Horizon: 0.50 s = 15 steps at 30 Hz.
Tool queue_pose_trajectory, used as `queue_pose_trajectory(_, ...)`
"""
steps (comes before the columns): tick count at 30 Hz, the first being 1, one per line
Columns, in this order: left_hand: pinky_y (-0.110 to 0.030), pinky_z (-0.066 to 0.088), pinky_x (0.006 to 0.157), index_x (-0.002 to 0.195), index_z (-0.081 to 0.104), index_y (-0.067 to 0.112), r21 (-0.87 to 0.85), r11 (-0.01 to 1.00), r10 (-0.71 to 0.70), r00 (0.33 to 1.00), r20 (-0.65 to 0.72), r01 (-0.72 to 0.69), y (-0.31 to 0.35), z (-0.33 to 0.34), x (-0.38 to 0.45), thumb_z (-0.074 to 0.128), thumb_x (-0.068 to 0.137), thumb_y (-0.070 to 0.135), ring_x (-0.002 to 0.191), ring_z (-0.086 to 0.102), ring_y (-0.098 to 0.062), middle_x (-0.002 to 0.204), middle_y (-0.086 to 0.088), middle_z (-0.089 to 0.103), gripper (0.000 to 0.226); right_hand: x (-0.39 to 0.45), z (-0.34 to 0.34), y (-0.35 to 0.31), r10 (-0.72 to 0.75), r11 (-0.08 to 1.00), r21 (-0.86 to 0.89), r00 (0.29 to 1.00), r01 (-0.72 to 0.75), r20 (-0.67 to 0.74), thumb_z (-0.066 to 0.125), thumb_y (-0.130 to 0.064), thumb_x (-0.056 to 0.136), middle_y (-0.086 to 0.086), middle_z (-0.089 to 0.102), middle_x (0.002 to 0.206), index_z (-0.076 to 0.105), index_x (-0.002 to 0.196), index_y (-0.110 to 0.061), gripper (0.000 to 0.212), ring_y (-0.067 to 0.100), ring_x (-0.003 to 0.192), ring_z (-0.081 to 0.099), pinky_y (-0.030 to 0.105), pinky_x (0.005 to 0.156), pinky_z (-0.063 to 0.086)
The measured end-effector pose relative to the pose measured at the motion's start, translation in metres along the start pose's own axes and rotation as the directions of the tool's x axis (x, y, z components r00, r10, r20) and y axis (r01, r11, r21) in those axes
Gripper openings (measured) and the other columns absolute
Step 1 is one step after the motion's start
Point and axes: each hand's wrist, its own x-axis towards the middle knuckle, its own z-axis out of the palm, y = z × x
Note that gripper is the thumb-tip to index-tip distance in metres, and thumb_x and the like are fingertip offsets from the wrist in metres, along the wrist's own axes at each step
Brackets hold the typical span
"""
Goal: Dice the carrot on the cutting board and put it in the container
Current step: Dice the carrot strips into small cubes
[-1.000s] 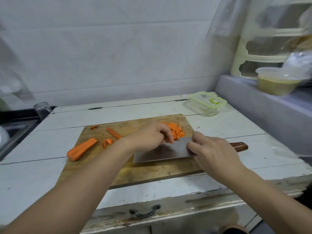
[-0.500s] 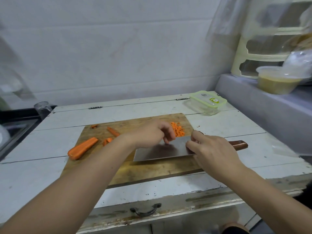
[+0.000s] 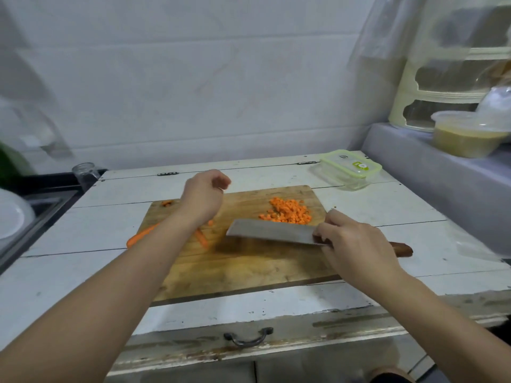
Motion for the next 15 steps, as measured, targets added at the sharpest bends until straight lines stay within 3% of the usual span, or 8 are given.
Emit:
queue_pose_trajectory(2, -0.032, 0.056, 0.074, 0.088, 0.069, 0.026, -0.012, 0.997, -0.077, 0.987, -0.139, 0.076, -0.02, -0.021, 0.005, 0.04, 0.087, -0.007, 0.094, 0.07, -0.024, 0.096, 0.006, 0.07, 0.044, 0.011, -0.004, -0.008, 0.108, 0.99, 0.088, 0.994, -0.106, -0.022, 0.069, -0.015, 0.086, -0.005, 0.051, 0.084, 0.07, 0.087, -0.021, 0.006, 0.032, 0.063, 0.057, 0.036, 0.053, 0.047)
queue_pose_trajectory(4, -0.024, 0.046, 0.083, 0.087, 0.069, 0.026, 0.059, 0.993, -0.09, 0.984, -0.155, 0.1, -0.036, -0.035, 0.006, 0.045, 0.087, -0.008, 0.101, 0.067, -0.02, 0.094, 0.003, 0.071, 0.041, 0.027, -0.012, -0.017, 0.181, 0.97, 0.165, 0.983, -0.176, -0.012, 0.061, -0.024, 0.094, -0.006, 0.051, 0.084, 0.068, 0.086, -0.024, 0.01, 0.034, 0.074, 0.058, 0.039, 0.063, 0.048)
queue_pose_trajectory(8, -0.021, 0.042, 0.085, 0.095, 0.074, 0.019, 0.202, 0.977, -0.071, 0.997, -0.026, 0.075, -0.048, -0.045, -0.004, 0.051, 0.087, -0.005, 0.1, 0.063, -0.016, 0.101, 0.0, 0.071, 0.034, 0.063, -0.029, -0.042, 0.295, 0.887, 0.308, 0.936, -0.343, 0.193, 0.055, -0.028, 0.096, 0.0, 0.062, 0.071, 0.054, 0.075, -0.023, 0.021, 0.031, 0.072, 0.061, 0.034, 0.063, 0.048)
queue_pose_trajectory(11, -0.025, 0.047, 0.089, 0.096, 0.073, 0.025, 0.274, 0.962, -0.018, 0.998, 0.064, 0.0, -0.057, -0.049, -0.006, 0.048, 0.086, -0.007, 0.108, 0.062, -0.018, 0.111, 0.0, 0.07, 0.041, 0.073, -0.043, -0.061, 0.28, 0.77, 0.422, 0.847, -0.479, 0.451, 0.045, -0.021, 0.098, 0.008, 0.073, 0.067, 0.059, 0.091, -0.017, 0.016, 0.028, 0.054, 0.069, 0.032, 0.057, 0.055)
queue_pose_trajectory(15, -0.034, 0.046, 0.102, 0.11, 0.076, 0.026, 0.47, 0.861, 0.052, 0.953, 0.299, -0.194, -0.07, -0.055, 0.016, 0.052, 0.09, 0.001, 0.12, 0.056, -0.021, 0.125, 0.0, 0.065, 0.039, 0.076, -0.034, -0.078, 0.202, 0.753, 0.385, 0.745, -0.533, 0.636, 0.04, -0.019, 0.101, 0.011, 0.072, 0.062, 0.06, 0.097, -0.002, 0.026, 0.028, 0.049, 0.067, 0.027, 0.056, 0.052)
